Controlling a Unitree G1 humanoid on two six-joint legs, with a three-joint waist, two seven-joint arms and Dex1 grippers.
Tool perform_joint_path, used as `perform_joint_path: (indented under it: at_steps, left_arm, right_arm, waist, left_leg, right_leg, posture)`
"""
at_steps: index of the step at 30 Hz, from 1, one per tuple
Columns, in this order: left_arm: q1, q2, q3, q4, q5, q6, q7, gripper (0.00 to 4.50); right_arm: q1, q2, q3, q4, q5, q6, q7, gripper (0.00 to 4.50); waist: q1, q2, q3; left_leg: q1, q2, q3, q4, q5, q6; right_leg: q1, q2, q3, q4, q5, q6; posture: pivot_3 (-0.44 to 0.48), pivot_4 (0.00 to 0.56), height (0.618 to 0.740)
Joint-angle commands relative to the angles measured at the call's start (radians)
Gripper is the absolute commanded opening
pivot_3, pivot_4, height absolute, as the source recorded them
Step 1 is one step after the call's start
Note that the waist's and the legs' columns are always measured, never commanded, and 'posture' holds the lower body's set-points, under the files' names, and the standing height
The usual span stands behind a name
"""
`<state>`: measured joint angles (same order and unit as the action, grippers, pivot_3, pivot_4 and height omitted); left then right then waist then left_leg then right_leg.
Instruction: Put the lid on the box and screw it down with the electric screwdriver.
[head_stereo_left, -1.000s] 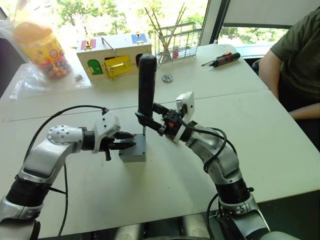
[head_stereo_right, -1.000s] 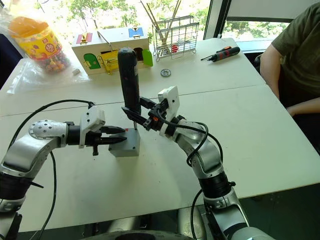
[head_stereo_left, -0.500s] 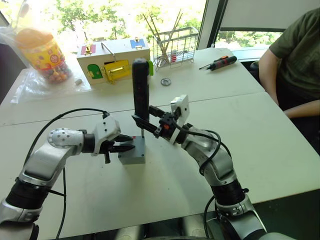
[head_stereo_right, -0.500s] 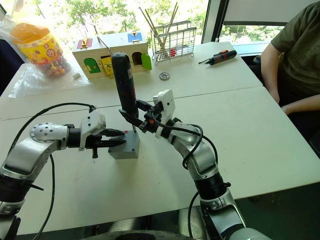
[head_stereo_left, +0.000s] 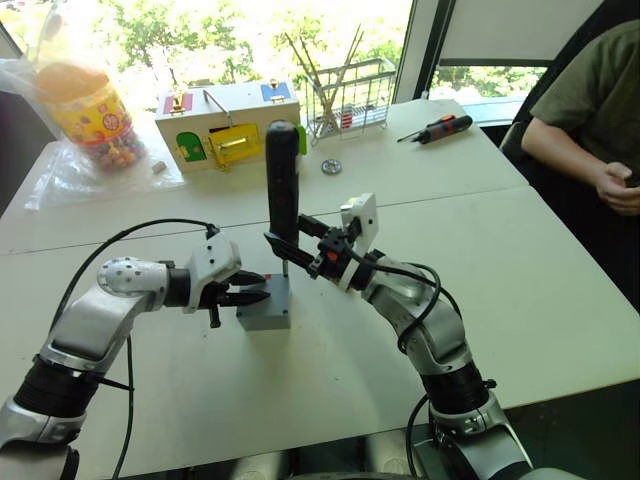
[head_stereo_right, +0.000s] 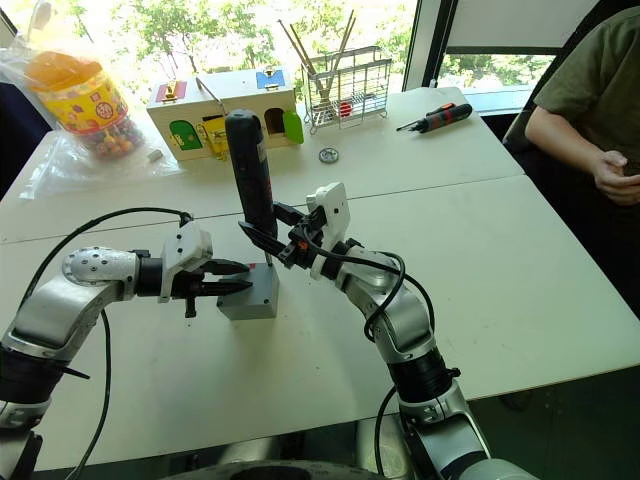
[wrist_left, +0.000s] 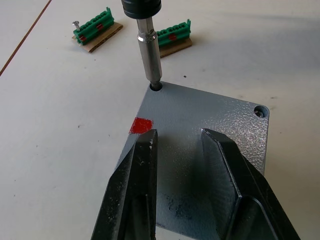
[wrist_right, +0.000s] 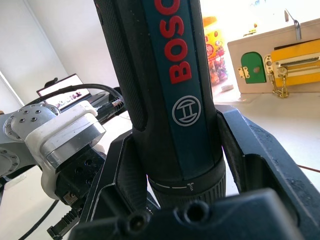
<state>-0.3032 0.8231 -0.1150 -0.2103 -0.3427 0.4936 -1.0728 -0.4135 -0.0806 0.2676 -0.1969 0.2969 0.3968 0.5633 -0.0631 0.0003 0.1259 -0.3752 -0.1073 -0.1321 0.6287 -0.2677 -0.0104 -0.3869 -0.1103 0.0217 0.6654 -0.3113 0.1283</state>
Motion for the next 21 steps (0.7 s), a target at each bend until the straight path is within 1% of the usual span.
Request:
perform_joint_path:
  at_steps: [1,13,21]
  left_arm:
    - [0.02,0.003,-0.03,0.024,0.034,0.014,0.004,1.36]
    - [0.027,0.005,-0.032,0.011,0.034,0.017,0.018,1.36]
    - [0.028,0.004,-0.036,0.01,0.038,0.016,0.025,1.36]
  right_arm:
    - [0.039,-0.016,0.063,0.055,-0.012,0.069,0.024,1.8]
    - [0.022,-0.031,0.087,0.123,-0.063,0.066,0.016,1.8]
    - [0.03,-0.026,0.08,0.127,-0.062,0.063,0.024,1.8]
  waist:
    - [0.0,0.0,-0.001]
    - [0.011,0.002,-0.004]
    - [0.02,0.003,-0.009]
  left_leg:
    - [0.0,0.0,0.0,0.0,0.0,0.0]
    - [0.001,0.0,0.0,-0.001,0.0,0.0]
    - [0.002,0.001,0.0,-0.001,0.0,0.0]
  right_leg:
    - [0.0,0.0,0.0,0.0,0.0,0.0]
    - [0.0,0.001,0.0,-0.001,0.0,0.0]
    - [0.001,0.002,0.002,-0.003,-0.001,-0.001]
  posture:
    - [0.0,0.15,0.74]
    - [0.0,0.15,0.74]
    - [0.0,0.15,0.74]
